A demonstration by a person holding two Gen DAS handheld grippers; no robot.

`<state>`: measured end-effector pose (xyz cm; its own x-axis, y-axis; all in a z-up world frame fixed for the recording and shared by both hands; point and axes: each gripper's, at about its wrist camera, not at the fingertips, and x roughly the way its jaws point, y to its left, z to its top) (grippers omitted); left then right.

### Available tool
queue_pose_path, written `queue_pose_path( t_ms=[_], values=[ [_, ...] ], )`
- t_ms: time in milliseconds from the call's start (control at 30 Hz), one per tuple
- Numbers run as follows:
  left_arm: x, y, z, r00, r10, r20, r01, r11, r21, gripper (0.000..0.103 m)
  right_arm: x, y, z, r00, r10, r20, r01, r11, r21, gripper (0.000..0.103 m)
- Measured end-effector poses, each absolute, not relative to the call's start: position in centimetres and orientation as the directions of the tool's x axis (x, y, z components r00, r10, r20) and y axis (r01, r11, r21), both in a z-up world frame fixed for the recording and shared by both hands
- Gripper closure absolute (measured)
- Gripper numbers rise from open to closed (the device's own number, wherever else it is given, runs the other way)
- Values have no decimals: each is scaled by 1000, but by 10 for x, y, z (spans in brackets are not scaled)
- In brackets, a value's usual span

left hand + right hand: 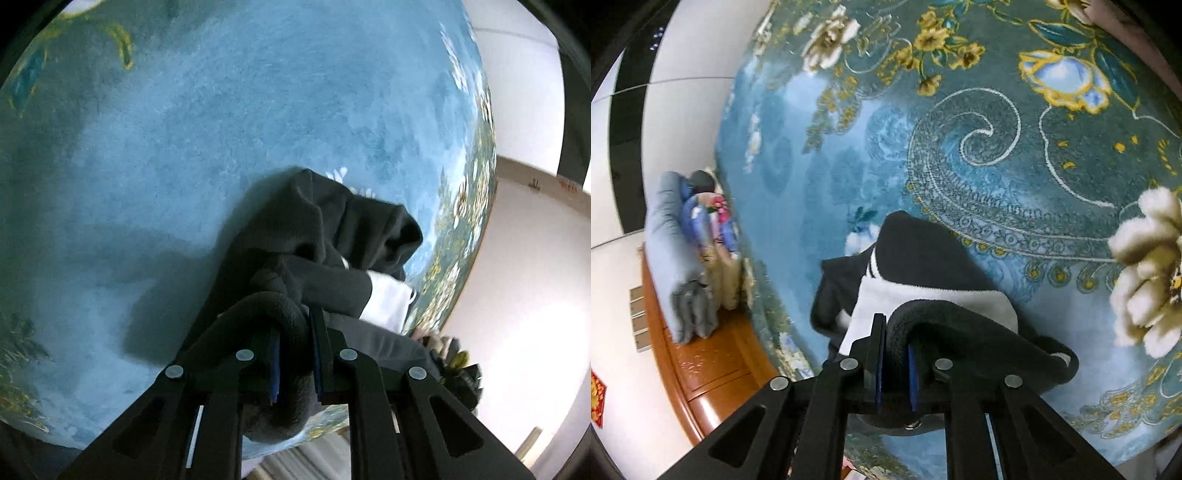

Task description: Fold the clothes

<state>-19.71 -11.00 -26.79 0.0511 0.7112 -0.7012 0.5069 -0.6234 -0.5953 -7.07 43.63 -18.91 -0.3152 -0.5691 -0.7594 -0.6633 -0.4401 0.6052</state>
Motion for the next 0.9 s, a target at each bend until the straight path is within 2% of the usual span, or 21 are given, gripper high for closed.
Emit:
queue_pose_path(
  t_ms=[33,67,100,133,167,233,300,433,467,500,533,600,767,900],
  values=[
    [-199,-114,-271,52,726,-686,523,-605,-600,81,-73,436,-191,-304,-570,-763,-665,-446,599,84],
    [-200,-118,-270,48,742,-668,531,-586,-612,77,-75,435,-192,-296,-572,-765,-665,-452,595,74],
    [-199,-120,-269,43,760,-648,534,-566,-628,67,-77,435,-193,-287,-575,-766,-664,-457,592,61],
    [-197,-122,-266,37,775,-631,528,-551,-646,57,-79,435,-193,-278,-577,-768,-663,-463,588,57],
    [-196,-122,-262,31,786,-618,512,-543,-666,54,-80,435,-194,-269,-579,-769,-663,-468,584,54],
    [-192,-120,-255,44,783,-621,464,-566,-681,46,-84,435,-196,-251,-583,-772,-661,-479,577,54],
    [-188,-116,-253,76,771,-633,438,-596,-673,46,-87,431,-201,-202,-579,-790,-663,-513,545,53],
    [-182,-105,-260,167,747,-644,413,-646,-642,46,-92,423,-210,-105,-565,-819,-668,-570,478,57],
    [-180,-103,-262,185,752,-633,412,-644,-645,46,-92,422,-211,-98,-569,-817,-670,-569,476,64],
    [-178,-100,-264,205,757,-621,406,-643,-649,46,-93,421,-212,-97,-576,-811,-673,-562,480,76],
    [-178,-98,-263,219,758,-614,398,-644,-653,53,-94,420,-213,-97,-585,-805,-677,-554,484,78],
    [-179,-94,-260,239,760,-604,383,-646,-661,80,-96,420,-212,-99,-600,-794,-681,-541,494,79],
    [-205,-111,-244,102,842,-530,446,-515,-732,83,-107,429,-204,-164,-630,-759,-711,-458,534,81],
    [-229,-125,-261,30,844,-536,521,-471,-712,83,-116,444,-208,-263,-619,-740,-749,-353,561,81]
  ],
)
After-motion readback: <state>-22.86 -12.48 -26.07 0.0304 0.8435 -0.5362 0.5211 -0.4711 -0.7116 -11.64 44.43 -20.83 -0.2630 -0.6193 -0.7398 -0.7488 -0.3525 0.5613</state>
